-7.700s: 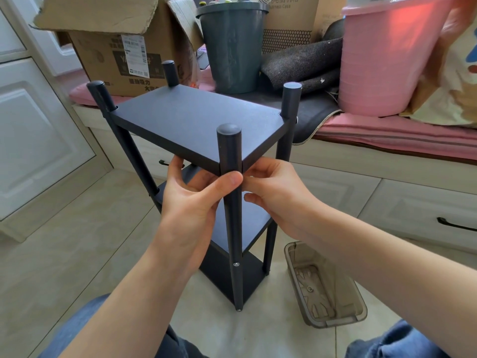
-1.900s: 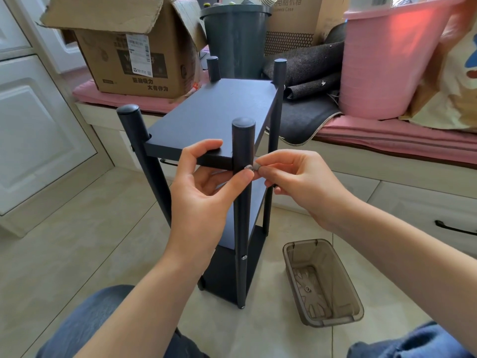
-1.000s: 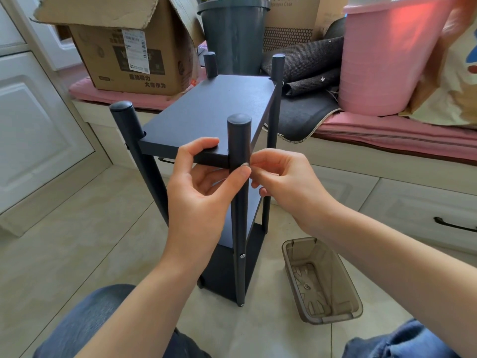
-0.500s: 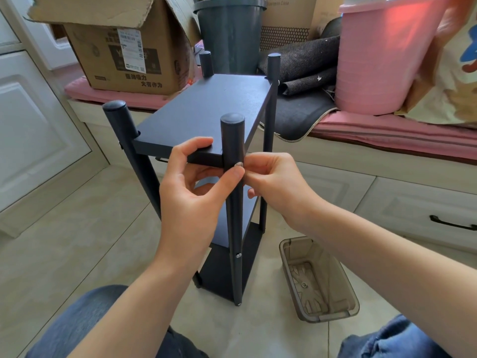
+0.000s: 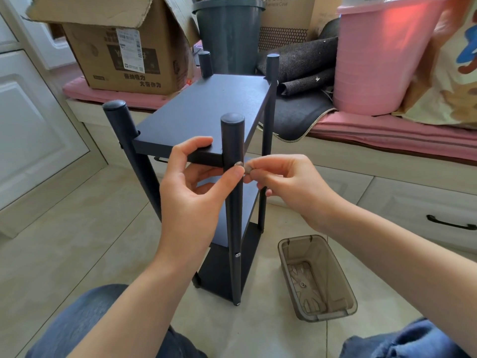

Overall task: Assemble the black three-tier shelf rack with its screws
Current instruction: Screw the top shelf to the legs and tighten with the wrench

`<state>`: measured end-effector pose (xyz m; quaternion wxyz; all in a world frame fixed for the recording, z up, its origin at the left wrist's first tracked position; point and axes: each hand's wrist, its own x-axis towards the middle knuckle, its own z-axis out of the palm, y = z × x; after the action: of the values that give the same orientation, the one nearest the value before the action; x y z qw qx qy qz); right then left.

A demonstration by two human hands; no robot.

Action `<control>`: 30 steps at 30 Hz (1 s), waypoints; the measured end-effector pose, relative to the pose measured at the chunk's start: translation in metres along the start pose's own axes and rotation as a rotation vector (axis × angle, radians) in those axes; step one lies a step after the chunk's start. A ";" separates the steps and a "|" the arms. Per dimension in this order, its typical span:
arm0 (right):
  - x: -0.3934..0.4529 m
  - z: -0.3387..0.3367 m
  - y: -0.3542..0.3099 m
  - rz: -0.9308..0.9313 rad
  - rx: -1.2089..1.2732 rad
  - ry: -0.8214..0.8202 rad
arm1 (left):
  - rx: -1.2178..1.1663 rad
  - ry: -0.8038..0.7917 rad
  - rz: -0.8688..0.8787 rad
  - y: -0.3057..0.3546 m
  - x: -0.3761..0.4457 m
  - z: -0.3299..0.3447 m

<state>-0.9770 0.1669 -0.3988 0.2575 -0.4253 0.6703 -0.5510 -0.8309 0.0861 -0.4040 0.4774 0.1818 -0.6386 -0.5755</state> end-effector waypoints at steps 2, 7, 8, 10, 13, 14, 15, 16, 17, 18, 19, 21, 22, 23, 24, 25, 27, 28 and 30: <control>-0.001 -0.001 0.000 0.005 -0.009 0.008 | -0.001 -0.002 -0.004 0.001 0.000 0.000; 0.000 0.008 0.000 0.060 0.077 0.019 | -0.010 -0.005 -0.015 0.001 0.000 -0.001; 0.001 0.009 0.000 0.065 0.084 0.022 | -0.008 -0.007 -0.017 0.001 0.000 -0.002; 0.002 0.010 -0.001 0.047 0.086 0.026 | -0.004 -0.008 -0.017 0.001 0.000 -0.002; 0.003 0.009 -0.005 -0.022 0.069 0.021 | 0.000 -0.008 -0.019 0.002 0.000 -0.001; 0.003 0.009 -0.006 -0.039 0.060 0.018 | 0.005 -0.007 -0.018 0.002 0.000 -0.001; 0.003 0.010 -0.007 -0.051 0.050 0.014 | 0.008 -0.006 -0.017 0.001 0.001 -0.001; 0.003 0.010 -0.007 -0.062 0.038 0.013 | 0.008 -0.006 -0.018 0.001 0.001 -0.001; 0.004 0.009 -0.007 -0.072 0.027 0.016 | 0.006 -0.007 -0.020 0.001 0.001 -0.001; 0.004 0.009 -0.007 -0.080 0.020 0.023 | 0.003 -0.008 -0.021 0.001 0.001 -0.001; 0.004 0.008 -0.007 -0.085 0.016 0.028 | 0.002 -0.009 -0.021 0.001 0.001 -0.001; 0.004 0.008 -0.007 -0.087 0.009 0.031 | 0.000 -0.012 -0.018 0.001 0.001 -0.002; 0.004 0.008 -0.006 -0.083 0.007 0.033 | -0.004 -0.013 -0.019 0.001 0.001 -0.002; 0.004 0.009 -0.006 -0.077 0.010 0.033 | -0.007 -0.013 -0.020 0.001 0.001 -0.002; 0.003 0.009 -0.006 -0.075 0.015 0.031 | -0.008 -0.012 -0.020 0.001 0.001 -0.002; 0.003 0.010 -0.006 -0.080 0.018 0.027 | -0.006 -0.011 -0.020 0.001 0.001 -0.002; 0.001 0.011 -0.007 -0.099 0.032 0.017 | -0.003 -0.007 -0.020 0.001 0.001 -0.002; 0.000 0.012 -0.007 -0.104 0.041 0.013 | -0.003 -0.004 -0.018 0.001 0.001 -0.002; -0.001 0.012 -0.008 -0.109 0.060 0.011 | -0.001 -0.002 -0.014 0.000 0.001 -0.002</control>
<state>-0.9643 0.1608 -0.3948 0.2360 -0.4501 0.6309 -0.5862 -0.8295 0.0839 -0.4035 0.4729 0.1855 -0.6374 -0.5794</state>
